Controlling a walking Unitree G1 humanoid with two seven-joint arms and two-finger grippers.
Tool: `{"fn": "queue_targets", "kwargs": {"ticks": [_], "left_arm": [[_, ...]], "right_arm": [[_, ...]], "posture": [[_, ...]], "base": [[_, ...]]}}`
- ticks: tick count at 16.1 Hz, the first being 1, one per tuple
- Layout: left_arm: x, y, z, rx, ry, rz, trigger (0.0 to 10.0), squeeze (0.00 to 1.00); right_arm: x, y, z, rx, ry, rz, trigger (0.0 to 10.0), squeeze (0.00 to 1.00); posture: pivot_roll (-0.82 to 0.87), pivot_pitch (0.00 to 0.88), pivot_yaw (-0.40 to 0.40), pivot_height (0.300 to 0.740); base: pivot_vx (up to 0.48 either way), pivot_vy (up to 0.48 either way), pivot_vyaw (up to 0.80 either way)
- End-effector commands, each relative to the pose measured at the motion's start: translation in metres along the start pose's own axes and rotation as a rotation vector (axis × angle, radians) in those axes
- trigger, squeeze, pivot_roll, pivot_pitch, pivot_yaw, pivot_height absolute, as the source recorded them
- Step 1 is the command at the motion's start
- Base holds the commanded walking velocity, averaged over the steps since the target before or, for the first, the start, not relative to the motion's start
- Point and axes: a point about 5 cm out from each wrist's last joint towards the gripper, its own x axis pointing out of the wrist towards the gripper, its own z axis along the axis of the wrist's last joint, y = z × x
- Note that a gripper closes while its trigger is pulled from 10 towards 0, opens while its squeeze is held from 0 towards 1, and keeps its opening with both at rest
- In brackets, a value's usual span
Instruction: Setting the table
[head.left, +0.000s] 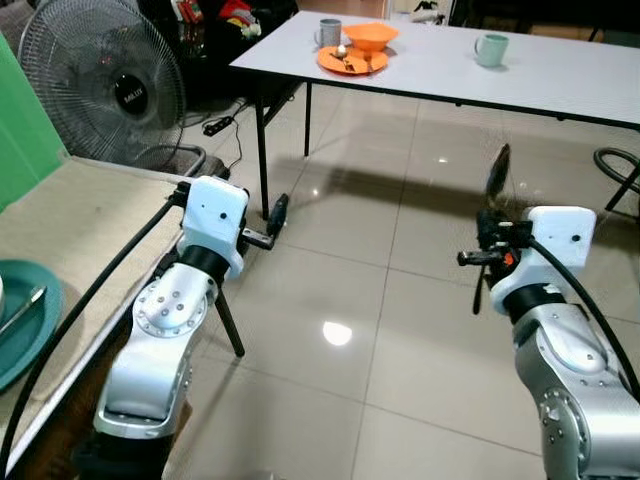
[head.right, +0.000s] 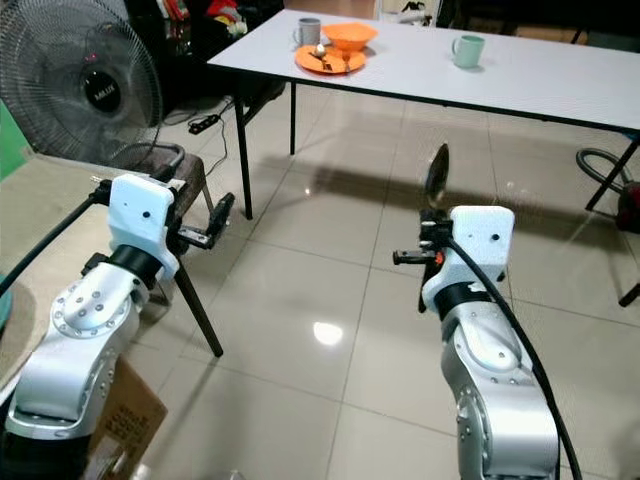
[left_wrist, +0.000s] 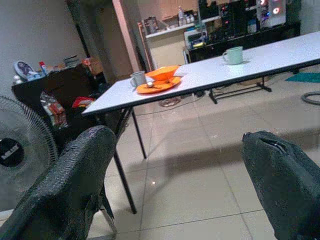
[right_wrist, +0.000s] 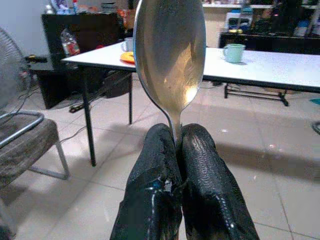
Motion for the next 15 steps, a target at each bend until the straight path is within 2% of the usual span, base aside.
{"fn": "queue_targets", "kwargs": {"ticks": [1, 6, 12, 15], "left_arm": [[0.001, 0.001, -0.002, -0.010, 0.003, 0.003, 10.0, 0.00], [0.001, 0.001, -0.006, -0.033, 0.020, -0.010, 10.0, 0.00], [-0.004, 0.002, -0.013, -0.039, 0.043, -0.015, 10.0, 0.00], [-0.006, 0.001, -0.014, -0.036, 0.050, -0.022, 10.0, 0.00]], "right_arm": [[0.001, 0.000, 0.003, 0.007, -0.021, -0.009, 10.0, 0.00], [0.001, -0.001, 0.002, -0.006, -0.016, -0.018, 10.0, 0.00], [0.001, -0.002, 0.000, -0.025, -0.020, -0.029, 10.0, 0.00], [0.000, -0.001, -0.002, 0.004, -0.012, -0.016, 10.0, 0.00]], "posture": [[0.04, 0.000, 0.016, 0.740], [0.04, 0.000, 0.018, 0.740], [0.04, 0.000, 0.022, 0.740], [0.05, 0.000, 0.020, 0.740]], "base": [[0.240, 0.000, 0.00], [0.290, 0.000, -0.61], [0.296, 0.000, 0.00], [0.296, 0.000, 0.00]]}}
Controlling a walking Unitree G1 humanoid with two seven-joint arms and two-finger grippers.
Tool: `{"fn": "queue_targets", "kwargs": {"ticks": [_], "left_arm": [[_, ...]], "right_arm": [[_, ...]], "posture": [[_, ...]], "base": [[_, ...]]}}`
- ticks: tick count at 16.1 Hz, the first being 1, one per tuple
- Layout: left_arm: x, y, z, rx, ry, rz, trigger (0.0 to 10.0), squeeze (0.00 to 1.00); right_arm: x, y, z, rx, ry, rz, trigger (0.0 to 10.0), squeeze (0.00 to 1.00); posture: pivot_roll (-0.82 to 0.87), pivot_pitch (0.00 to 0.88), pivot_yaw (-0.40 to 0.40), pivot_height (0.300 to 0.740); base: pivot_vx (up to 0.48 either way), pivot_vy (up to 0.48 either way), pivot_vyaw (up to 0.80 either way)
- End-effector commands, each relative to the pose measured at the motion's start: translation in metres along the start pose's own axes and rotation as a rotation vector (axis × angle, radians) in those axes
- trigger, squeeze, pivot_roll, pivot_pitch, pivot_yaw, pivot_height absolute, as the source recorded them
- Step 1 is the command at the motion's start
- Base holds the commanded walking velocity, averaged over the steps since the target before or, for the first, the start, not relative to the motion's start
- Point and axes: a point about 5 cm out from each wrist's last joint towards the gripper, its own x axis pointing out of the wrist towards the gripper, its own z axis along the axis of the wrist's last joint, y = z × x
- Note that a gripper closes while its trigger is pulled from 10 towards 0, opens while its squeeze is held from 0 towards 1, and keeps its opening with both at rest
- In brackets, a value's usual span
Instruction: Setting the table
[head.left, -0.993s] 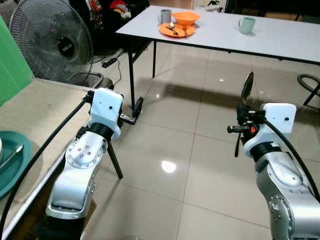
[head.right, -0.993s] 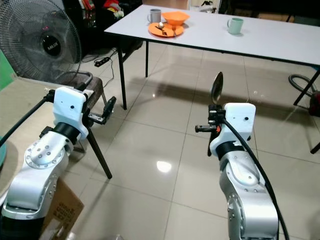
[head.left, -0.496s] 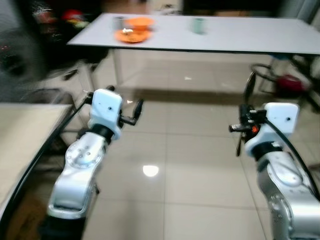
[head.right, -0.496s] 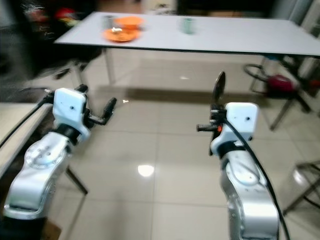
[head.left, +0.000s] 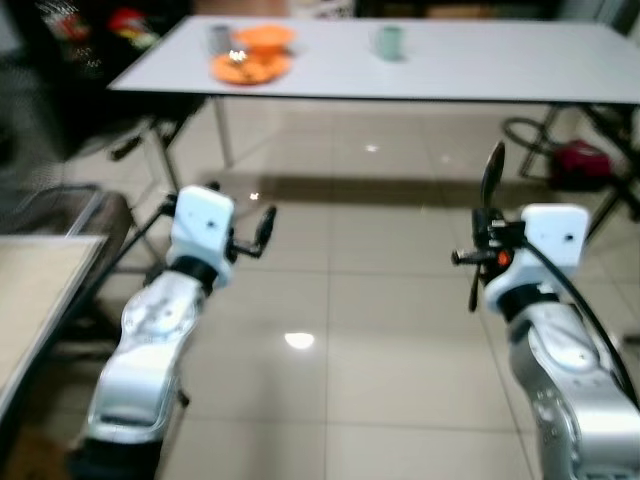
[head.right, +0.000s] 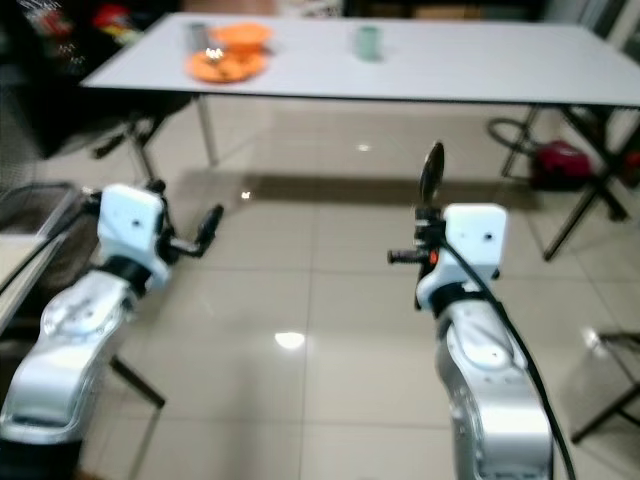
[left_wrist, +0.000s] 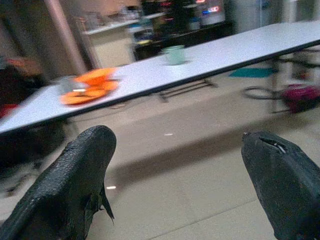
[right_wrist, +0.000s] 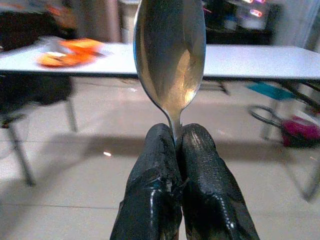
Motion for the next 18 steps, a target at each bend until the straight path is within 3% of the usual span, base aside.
{"fn": "queue_targets", "kwargs": {"ticks": [1, 5, 18], "left_arm": [[-0.0029, 0.0068, 0.0005, 0.020, 0.001, 0.015, 10.0, 0.00], [-0.0060, 0.0114, -0.0075, 0.033, 0.030, 0.029, 10.0, 0.00], [-0.0070, 0.0105, -0.0064, 0.038, 0.025, 0.027, 10.0, 0.00]], "right_arm": [[0.0010, 0.0038, 0.0029, 0.025, -0.016, 0.020, 10.0, 0.00], [0.0013, 0.0041, -0.0008, 0.025, -0.013, 0.022, 10.0, 0.00], [0.0017, 0.0021, -0.0055, 0.024, 0.008, 0.009, 10.0, 0.00]], "posture": [[0.05, 0.000, 0.022, 0.740], [0.04, 0.000, 0.024, 0.740], [0.04, 0.000, 0.031, 0.740]], "base": [[0.296, 0.000, 0.00], [0.297, 0.000, 0.00], [0.300, 0.000, 0.00]]}}
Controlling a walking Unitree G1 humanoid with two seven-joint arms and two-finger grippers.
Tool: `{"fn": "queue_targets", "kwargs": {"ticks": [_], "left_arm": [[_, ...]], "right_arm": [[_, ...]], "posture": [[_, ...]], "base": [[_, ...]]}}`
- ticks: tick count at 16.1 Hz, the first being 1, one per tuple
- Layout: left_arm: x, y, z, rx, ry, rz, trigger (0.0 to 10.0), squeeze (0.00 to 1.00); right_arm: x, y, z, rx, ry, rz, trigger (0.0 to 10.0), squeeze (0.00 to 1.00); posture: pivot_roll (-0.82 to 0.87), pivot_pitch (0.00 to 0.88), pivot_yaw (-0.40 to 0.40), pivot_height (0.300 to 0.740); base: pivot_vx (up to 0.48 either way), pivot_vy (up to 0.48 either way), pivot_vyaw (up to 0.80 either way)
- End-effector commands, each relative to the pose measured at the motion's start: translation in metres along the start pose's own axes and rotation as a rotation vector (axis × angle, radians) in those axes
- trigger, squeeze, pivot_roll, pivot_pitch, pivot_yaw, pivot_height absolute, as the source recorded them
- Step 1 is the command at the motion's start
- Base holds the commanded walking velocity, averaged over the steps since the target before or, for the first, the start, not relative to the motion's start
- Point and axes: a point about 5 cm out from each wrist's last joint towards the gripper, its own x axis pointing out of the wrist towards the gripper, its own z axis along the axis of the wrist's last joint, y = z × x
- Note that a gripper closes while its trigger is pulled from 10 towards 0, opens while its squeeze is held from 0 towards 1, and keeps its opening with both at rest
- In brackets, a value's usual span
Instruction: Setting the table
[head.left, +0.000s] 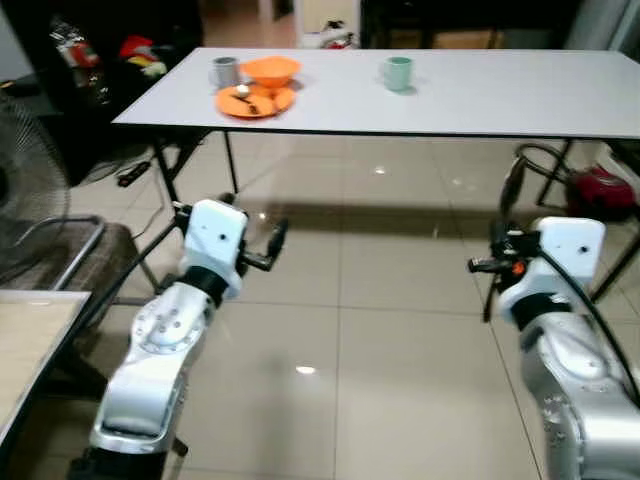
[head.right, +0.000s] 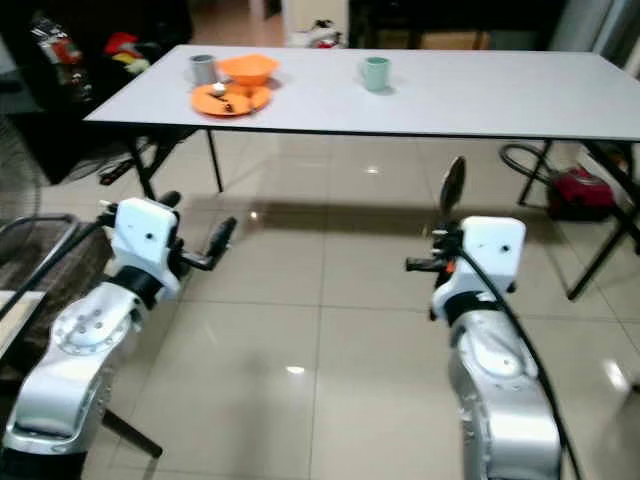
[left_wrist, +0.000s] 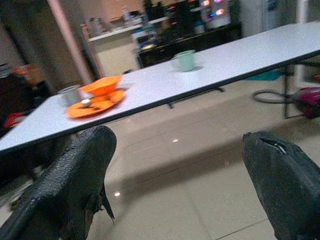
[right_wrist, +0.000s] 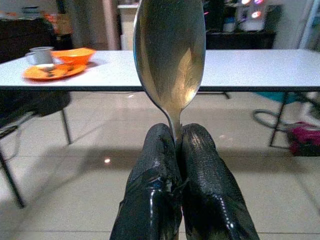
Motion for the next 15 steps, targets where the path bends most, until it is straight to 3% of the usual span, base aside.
{"fn": "queue_targets", "kwargs": {"ticks": [1, 8, 15], "left_arm": [[0.0027, -0.0002, 0.0032, 0.010, -0.007, -0.004, 10.0, 0.00], [0.0045, -0.0012, 0.0045, 0.004, -0.011, -0.016, 10.0, 0.00], [0.0093, -0.0034, 0.0049, -0.004, -0.015, -0.033, 10.0, 0.00]], "right_arm": [[0.0015, 0.0009, 0.0038, -0.001, -0.016, 0.005, 10.0, 0.00], [-0.0001, 0.0024, 0.0031, 0.011, -0.011, 0.003, 10.0, 0.00], [-0.0006, 0.0003, 0.0036, 0.016, -0.009, -0.013, 10.0, 0.00]], "posture": [[0.04, 0.000, 0.033, 0.740], [0.04, 0.000, 0.038, 0.740], [0.02, 0.000, 0.047, 0.740]], "base": [[0.304, 0.000, 0.00], [0.302, 0.000, 0.00], [0.312, 0.000, -0.75]]}}
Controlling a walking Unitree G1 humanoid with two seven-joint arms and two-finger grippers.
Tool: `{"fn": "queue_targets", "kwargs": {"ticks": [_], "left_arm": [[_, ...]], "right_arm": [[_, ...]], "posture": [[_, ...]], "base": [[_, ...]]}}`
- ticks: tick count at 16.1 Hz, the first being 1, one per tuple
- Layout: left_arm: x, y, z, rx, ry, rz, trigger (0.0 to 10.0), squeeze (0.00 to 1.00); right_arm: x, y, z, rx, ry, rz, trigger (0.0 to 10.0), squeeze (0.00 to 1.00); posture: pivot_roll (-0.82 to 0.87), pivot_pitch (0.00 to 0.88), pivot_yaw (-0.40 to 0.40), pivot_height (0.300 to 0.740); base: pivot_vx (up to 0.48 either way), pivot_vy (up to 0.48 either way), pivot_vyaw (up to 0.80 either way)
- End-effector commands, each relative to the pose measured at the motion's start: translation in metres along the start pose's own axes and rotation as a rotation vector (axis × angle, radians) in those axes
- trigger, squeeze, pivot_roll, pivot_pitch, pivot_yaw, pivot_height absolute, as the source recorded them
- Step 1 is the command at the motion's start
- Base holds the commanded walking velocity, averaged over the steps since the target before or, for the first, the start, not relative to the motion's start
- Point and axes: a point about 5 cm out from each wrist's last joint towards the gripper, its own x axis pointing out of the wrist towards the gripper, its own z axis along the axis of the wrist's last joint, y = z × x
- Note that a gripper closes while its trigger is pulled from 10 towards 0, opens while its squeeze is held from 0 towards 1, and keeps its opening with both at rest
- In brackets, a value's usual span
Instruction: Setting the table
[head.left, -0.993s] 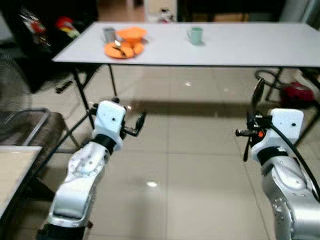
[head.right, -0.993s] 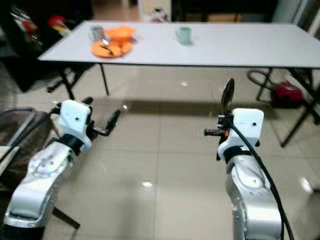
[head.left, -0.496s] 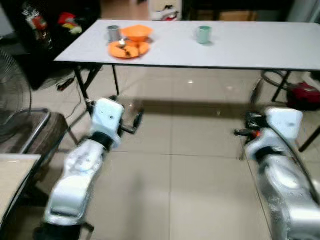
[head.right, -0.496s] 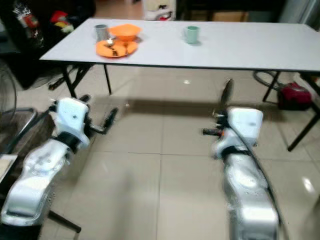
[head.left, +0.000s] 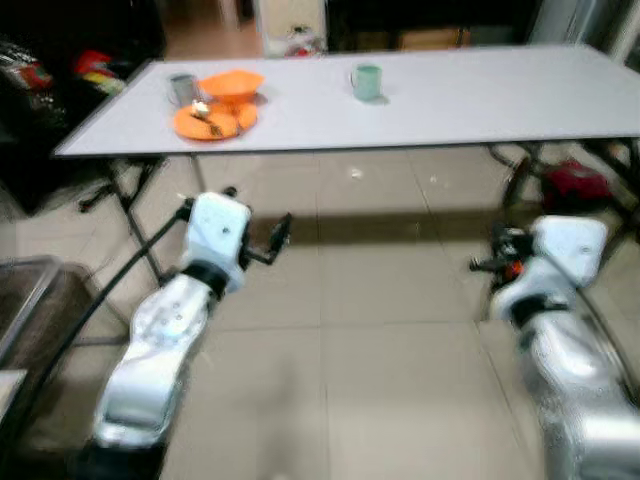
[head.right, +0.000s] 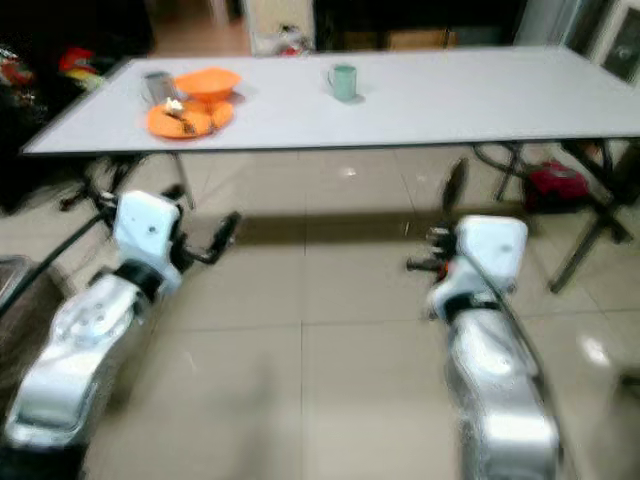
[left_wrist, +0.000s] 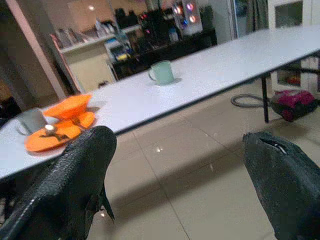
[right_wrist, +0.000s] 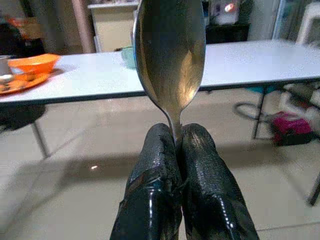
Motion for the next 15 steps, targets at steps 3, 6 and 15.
{"fn": "queue_targets", "kwargs": {"ticks": [3, 6, 15], "left_arm": [[0.0046, -0.0058, 0.0029, -0.002, -0.010, -0.023, 10.0, 0.00], [0.0048, -0.0016, 0.0011, -0.003, -0.007, 0.000, 10.0, 0.00], [0.0002, 0.0018, -0.0041, -0.003, 0.005, 0.010, 10.0, 0.00]], "right_arm": [[-0.0016, -0.0095, 0.0041, -0.010, -0.015, -0.036, 10.0, 0.00], [0.0018, -0.0073, 0.0052, -0.020, -0.017, -0.020, 10.0, 0.00], [0.0039, -0.0039, 0.0006, -0.047, 0.024, -0.005, 10.0, 0.00]], "posture": [[0.02, 0.000, 0.050, 0.740], [0.02, 0.000, 0.041, 0.740], [0.02, 0.000, 0.035, 0.740]], "base": [[0.325, 0.000, -0.39], [0.328, 0.000, 0.00], [0.328, 0.000, 0.00]]}}
